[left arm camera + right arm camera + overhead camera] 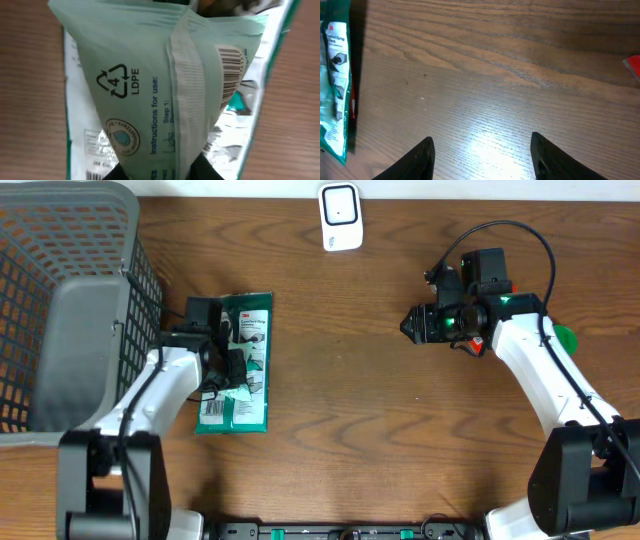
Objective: Scan the item barcode
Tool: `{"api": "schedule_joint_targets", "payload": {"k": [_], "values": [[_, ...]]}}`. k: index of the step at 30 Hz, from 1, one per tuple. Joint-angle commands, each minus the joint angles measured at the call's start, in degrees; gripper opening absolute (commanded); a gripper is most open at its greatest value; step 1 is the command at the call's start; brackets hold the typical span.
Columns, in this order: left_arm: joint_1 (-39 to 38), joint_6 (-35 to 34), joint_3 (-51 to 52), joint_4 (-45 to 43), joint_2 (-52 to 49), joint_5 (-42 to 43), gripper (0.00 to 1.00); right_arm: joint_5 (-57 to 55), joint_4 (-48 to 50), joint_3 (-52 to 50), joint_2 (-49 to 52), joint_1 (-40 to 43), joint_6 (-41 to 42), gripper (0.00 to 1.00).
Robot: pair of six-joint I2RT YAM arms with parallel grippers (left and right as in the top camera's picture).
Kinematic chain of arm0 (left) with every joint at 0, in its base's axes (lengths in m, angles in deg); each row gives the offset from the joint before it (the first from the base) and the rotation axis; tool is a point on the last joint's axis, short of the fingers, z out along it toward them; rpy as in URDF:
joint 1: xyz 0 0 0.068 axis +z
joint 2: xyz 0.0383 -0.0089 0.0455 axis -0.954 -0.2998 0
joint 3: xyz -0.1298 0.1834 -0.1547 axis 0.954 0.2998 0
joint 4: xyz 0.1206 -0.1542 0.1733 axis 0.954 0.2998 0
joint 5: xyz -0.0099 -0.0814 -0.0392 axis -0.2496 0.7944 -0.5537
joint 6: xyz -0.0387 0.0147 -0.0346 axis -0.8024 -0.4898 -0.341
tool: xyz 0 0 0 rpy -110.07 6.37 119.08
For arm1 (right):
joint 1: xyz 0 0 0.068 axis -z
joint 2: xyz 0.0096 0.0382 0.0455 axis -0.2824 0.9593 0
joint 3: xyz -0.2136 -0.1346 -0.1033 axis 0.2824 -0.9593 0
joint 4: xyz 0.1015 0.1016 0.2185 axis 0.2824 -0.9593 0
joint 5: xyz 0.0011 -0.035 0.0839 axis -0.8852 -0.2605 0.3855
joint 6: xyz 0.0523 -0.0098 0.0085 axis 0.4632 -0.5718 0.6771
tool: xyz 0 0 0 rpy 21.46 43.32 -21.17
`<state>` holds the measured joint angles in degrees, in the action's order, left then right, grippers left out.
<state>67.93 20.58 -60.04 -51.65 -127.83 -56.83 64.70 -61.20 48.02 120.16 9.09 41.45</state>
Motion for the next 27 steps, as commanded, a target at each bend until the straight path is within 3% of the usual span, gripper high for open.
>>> {"api": "schedule_joint_targets", "payload": {"k": [1,3,5,10,16,20,21,22,24,27], "values": [[0.15,-1.14,-1.62,0.00,7.67,8.35,0.13,0.68,-0.59,0.52,0.28,-0.28,-0.74,0.57],[-0.28,-4.33,-1.60,-0.44,9.81,16.87,0.13,0.68,-0.85,0.50,0.28,-0.28,-0.72,0.57],[-1.64,-6.38,-1.55,-0.85,9.73,19.78,0.13,0.66,-1.05,0.50,0.28,-0.28,-0.72,0.57],[-9.33,-7.80,-1.27,-4.07,6.01,19.74,0.14,0.66,-1.44,0.52,0.28,-0.28,-0.72,0.57],[-22.18,-9.62,-1.07,-17.51,-5.49,17.64,0.17,0.66,-1.46,0.50,0.28,-0.28,-0.72,0.57],[-24.90,-9.60,-1.07,-22.10,-9.29,17.11,0.36,0.66,-1.49,0.50,0.28,-0.28,-0.72,0.57],[-24.87,-9.60,-1.09,-22.58,-9.29,17.11,0.47,0.68,-1.49,0.50,0.28,-0.28,-0.72,0.58],[-24.72,-9.60,-1.31,-22.58,-9.01,17.14,0.71,0.68,-1.49,0.52,0.28,-0.28,-0.72,0.58],[-23.65,-9.60,-1.64,-22.29,-6.99,17.14,0.78,1.20,-1.49,0.52,0.28,-0.28,-0.72,0.59],[-22.29,-9.55,-1.64,-20.22,-2.75,17.11,0.77,7.19,-1.68,0.52,0.28,-0.28,-0.72,0.58]]}}
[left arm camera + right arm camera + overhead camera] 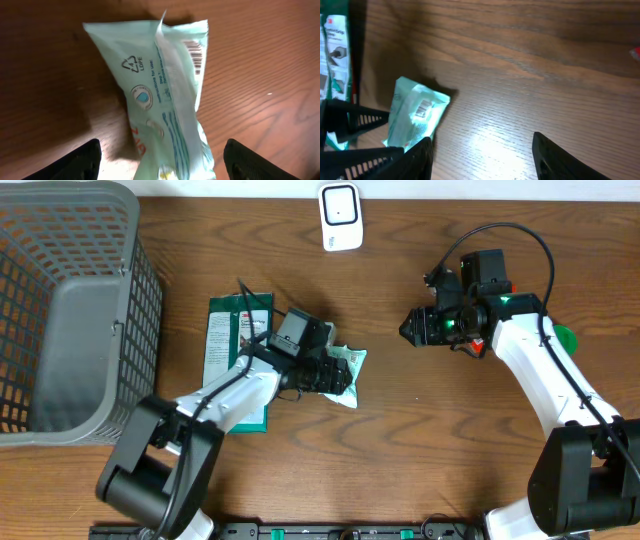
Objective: Scan the item barcode
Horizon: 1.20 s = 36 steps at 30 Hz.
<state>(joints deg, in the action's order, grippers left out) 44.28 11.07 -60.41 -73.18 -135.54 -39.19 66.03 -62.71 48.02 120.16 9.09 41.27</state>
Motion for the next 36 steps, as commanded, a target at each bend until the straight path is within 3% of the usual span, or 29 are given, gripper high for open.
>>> {"api": "schedule_joint_targets", "payload": {"k": [1,2,4,5,7,13,18,24,30,36], "values": [[1.79,-0.02,-1.27,2.03,6.58,-0.50,0.61,8.17,-0.20,0.50,0.28,-0.31,-0.55,0.56],[2.01,-0.04,-1.25,2.84,8.81,-0.48,0.33,13.05,-0.11,0.46,0.31,-0.31,-0.57,0.45],[1.84,-0.04,-1.25,3.58,9.88,1.27,0.11,16.37,0.37,-0.07,0.44,-0.31,-0.94,0.24],[1.79,-0.04,-1.14,4.07,9.57,3.10,0.07,18.36,1.29,-0.74,0.83,-0.37,-1.44,0.11],[1.79,0.20,-0.68,4.22,8.20,5.73,0.07,22.16,4.42,-2.25,1.86,-0.52,-1.38,0.01],[1.79,2.19,-0.48,2.84,0.70,16.87,0.07,36.02,16.33,-5.49,9.44,-1.38,-0.26,0.01],[1.79,3.19,-0.48,2.49,-3.13,16.79,0.07,44.37,24.28,-5.49,17.31,-4.02,0.04,0.01],[1.79,3.17,-0.42,3.82,-5.92,10.23,0.07,42.64,28.09,-5.49,23.06,-6.58,1.95,0.01],[1.79,3.19,-0.31,6.12,-7.43,3.41,0.08,27.12,26.67,-5.46,25.27,-8.00,5.66,0.01],[1.90,6.03,-0.31,9.68,-7.39,-0.79,0.11,25.16,26.64,-4.81,25.24,-6.16,6.62,0.01]]}}
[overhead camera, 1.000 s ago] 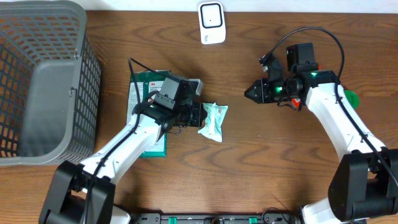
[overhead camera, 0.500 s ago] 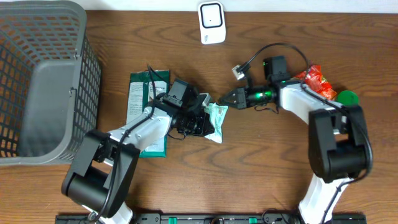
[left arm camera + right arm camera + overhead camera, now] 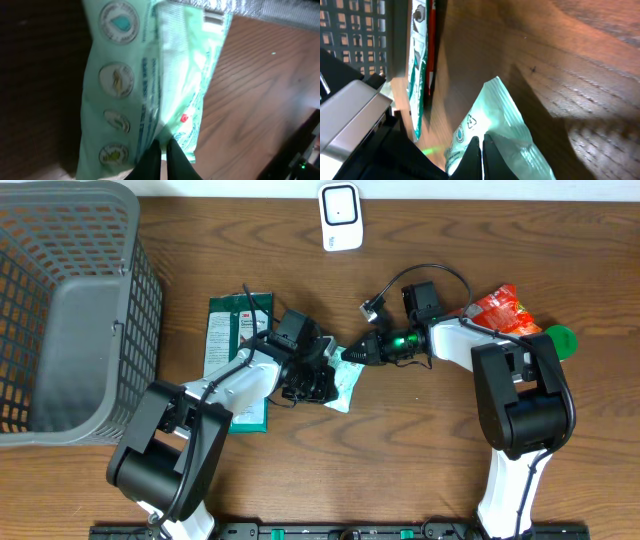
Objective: Scan the item barcode
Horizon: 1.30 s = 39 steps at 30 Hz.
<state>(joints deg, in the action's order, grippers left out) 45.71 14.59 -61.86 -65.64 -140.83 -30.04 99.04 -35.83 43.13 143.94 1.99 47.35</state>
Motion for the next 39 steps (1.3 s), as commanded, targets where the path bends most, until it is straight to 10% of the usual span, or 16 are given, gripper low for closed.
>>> {"api": "schedule_joint_targets", "payload": {"k": [1,11,39], "values": [[0.48,2.49,1.11,2.56,-1.97,-9.94,0.12,-8.85,-0.35,0.09,1.46,1.25,0.55,0.01],[0.39,-0.11,0.52,4.90,10.01,-9.90,0.23,-10.03,-1.60,0.52,-9.77,1.22,-2.58,0.17],[-1.11,-3.61,3.37,-1.31,4.70,-26.40,0.23,-31.32,-19.69,0.46,-10.75,-11.04,-1.86,0.05]]}}
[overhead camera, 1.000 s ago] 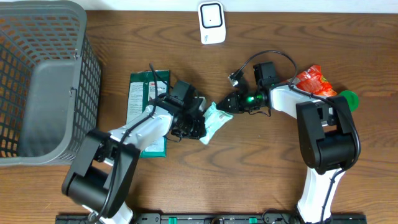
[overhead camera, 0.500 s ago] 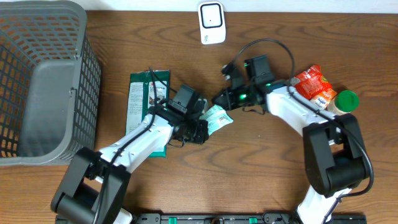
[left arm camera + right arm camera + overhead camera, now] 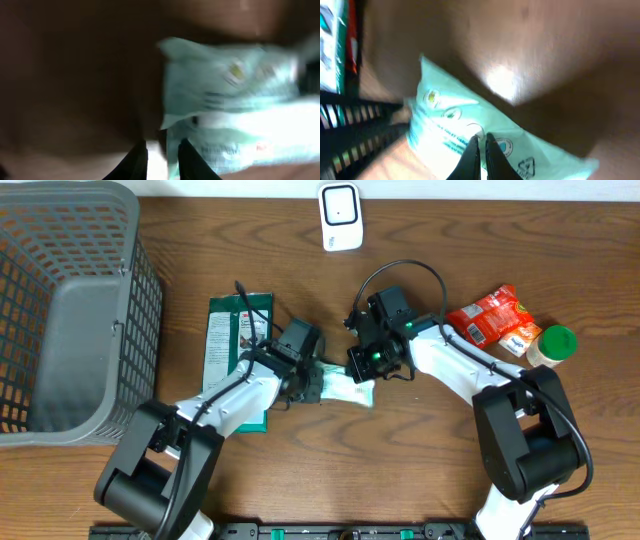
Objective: Scan the item barcode
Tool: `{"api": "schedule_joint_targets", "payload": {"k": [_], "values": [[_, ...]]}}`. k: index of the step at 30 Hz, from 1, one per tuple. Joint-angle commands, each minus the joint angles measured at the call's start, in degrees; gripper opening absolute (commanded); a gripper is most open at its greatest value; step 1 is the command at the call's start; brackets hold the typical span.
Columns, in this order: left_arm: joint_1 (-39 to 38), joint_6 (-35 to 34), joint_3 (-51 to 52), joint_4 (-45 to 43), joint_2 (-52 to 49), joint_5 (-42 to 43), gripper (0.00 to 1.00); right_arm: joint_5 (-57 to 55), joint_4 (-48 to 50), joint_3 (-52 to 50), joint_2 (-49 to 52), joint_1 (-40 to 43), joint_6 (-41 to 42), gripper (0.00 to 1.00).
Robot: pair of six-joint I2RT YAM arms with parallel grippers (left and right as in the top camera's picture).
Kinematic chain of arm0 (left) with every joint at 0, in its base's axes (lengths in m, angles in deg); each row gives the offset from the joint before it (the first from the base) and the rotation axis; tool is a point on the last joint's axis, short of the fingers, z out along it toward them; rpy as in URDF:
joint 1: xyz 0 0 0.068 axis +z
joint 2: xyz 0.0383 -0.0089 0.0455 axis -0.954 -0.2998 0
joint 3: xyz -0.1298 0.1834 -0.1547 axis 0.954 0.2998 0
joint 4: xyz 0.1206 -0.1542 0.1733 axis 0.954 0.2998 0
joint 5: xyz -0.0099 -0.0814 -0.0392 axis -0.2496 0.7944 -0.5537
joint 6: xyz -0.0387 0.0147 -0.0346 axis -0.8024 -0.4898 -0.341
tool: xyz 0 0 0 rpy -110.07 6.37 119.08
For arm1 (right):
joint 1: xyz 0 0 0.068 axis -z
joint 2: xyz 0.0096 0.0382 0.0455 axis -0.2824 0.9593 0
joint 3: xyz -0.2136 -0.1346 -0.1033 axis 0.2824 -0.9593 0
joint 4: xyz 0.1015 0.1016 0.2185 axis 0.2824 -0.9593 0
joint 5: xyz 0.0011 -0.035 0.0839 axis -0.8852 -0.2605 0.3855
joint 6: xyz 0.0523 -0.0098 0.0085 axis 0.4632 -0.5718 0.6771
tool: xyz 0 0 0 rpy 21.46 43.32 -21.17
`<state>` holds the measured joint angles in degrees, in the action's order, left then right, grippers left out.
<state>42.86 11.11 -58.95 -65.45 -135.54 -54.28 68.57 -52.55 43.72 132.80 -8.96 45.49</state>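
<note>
The pale green wipes pack [image 3: 350, 392] sits at mid table between both grippers. My right gripper [image 3: 362, 370] is shut on its printed face, the fingertips pinching the film [image 3: 482, 147]; the pack [image 3: 445, 125] shows round icons and a recycling mark. My left gripper [image 3: 312, 385] is at the pack's left end, its fingers a little apart [image 3: 162, 160], and the blurred pack [image 3: 235, 100] has its edge lying between them. The white scanner [image 3: 340, 218] stands at the table's far edge. No barcode shows.
A green 3M package [image 3: 232, 350] lies flat just left of my left gripper. A grey mesh basket [image 3: 60, 310] fills the far left. A red snack bag [image 3: 490, 315] and a green-lidded bottle [image 3: 553, 343] sit at the right.
My left gripper's fingers, shut on the pack before, now stand apart. My right gripper stays shut on the pack and has shifted from its right tip to over its top. The pack lies more level.
My left gripper held the pack over the 3M package by the basket while the right stood open at the right. Then the pack lay at mid table before the open left gripper. Then both grippers were shut on it. Now only the right is.
</note>
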Motion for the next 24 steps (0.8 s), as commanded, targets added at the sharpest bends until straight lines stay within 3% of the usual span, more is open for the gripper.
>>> {"api": "schedule_joint_targets", "payload": {"k": [1,6,10,12,13,17,24], "values": [[2.40,-0.11,0.46,-3.02,-0.59,-2.16,0.24,-0.70,-4.66,-0.13,0.37,-0.09,0.00,0.06],[4.20,-0.11,0.33,-7.50,-0.59,-1.90,0.27,2.91,-8.35,-0.11,-0.31,-0.02,-1.07,0.11],[5.84,-0.11,-2.27,-6.78,1.25,-0.83,0.32,3.21,-8.66,0.55,-6.99,1.33,-3.93,0.19],[6.69,-0.17,-2.82,-5.05,4.13,3.39,0.34,2.93,-8.61,0.70,-11.45,2.38,-4.52,0.38],[7.04,-0.68,-2.82,-3.52,5.86,7.45,0.34,2.78,-8.74,0.70,-13.99,3.34,-4.52,0.42],[5.86,-5.07,-2.47,5.81,7.26,13.11,0.29,2.54,-9.35,0.66,-16.35,6.03,-4.48,0.40],[1.84,-5.57,0.11,6.80,2.58,11.30,0.27,-0.02,-9.38,0.61,-8.92,6.36,-4.17,0.29]]}}
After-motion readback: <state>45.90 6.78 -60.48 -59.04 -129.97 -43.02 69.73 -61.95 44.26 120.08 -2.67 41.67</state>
